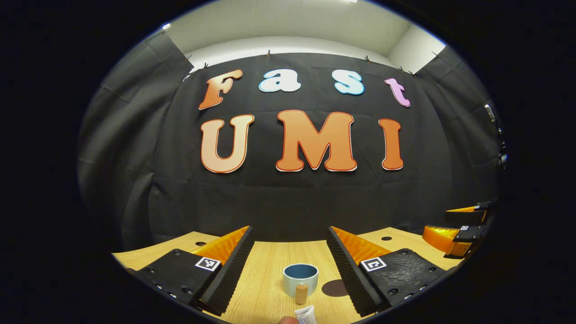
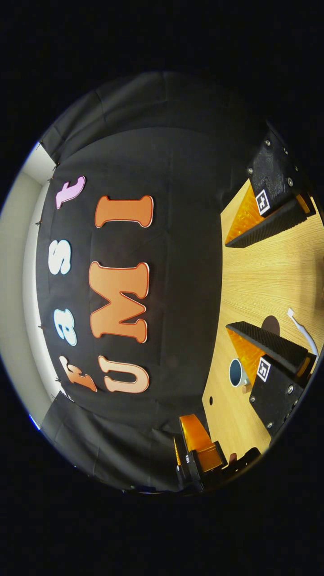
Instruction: Put the toothbrush and toothpaste on the desktop into the cup, then pick up the cup and place it on the coaster on the desktop.
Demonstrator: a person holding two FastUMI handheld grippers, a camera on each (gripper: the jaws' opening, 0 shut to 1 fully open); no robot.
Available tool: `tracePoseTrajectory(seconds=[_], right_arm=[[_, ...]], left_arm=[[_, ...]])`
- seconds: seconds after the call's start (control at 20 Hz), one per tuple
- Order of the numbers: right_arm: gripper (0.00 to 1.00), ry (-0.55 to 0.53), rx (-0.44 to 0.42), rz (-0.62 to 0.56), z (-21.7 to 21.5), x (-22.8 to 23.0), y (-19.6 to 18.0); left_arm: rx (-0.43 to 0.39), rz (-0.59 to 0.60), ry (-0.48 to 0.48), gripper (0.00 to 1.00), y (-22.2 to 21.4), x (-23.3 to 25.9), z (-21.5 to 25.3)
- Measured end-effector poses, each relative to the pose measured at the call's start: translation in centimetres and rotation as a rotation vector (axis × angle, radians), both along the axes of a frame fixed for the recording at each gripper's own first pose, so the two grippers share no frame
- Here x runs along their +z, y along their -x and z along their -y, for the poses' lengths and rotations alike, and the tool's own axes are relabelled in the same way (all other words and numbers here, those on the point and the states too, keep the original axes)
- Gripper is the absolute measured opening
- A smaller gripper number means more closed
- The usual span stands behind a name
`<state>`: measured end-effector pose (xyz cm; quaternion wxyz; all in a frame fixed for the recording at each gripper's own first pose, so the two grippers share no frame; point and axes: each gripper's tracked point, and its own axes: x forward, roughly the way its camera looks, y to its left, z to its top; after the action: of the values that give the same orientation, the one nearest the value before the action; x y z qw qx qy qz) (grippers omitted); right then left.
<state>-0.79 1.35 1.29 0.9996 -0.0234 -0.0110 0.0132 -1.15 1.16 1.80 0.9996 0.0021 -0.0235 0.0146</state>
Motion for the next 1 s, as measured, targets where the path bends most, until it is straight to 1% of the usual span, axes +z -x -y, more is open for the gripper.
tracePoseTrajectory(seconds=[0.1,0.15,0.2,0.25,0.3,0.45,0.75,1.0], right_arm=[[0.99,0.003,0.002,-0.022,-0.1,-0.7,0.1],[0.99,0.003,0.004,-0.036,-0.2,-1.0,0.1],[0.99,0.000,0.009,-0.051,-0.5,-1.5,0.2],[0.99,-0.005,0.014,-0.071,-0.7,-2.0,0.2],[0.99,-0.011,0.021,-0.090,-0.9,-2.5,0.3],[0.99,-0.014,0.044,-0.149,-1.8,-4.1,0.6],[0.99,-0.022,0.065,-0.259,-3.1,-7.3,1.1],[0.97,-0.023,0.078,-0.367,-4.2,-10.7,1.5]], left_arm=[[-0.003,-0.039,0.003,0.97,-0.1,-1.1,-0.1],[-0.001,-0.064,0.003,1.00,0.0,-1.8,-0.2],[0.000,-0.089,0.005,0.97,0.0,-2.4,-0.2],[-0.004,-0.109,0.011,1.00,0.1,-3.0,-0.2],[-0.007,-0.128,0.015,0.97,0.3,-3.4,-0.1],[-0.007,-0.183,0.019,0.98,0.6,-4.9,-0.3],[-0.002,-0.306,0.025,0.97,1.7,-8.5,-0.5],[-0.012,-0.395,0.004,0.97,2.6,-11.4,-0.4]])
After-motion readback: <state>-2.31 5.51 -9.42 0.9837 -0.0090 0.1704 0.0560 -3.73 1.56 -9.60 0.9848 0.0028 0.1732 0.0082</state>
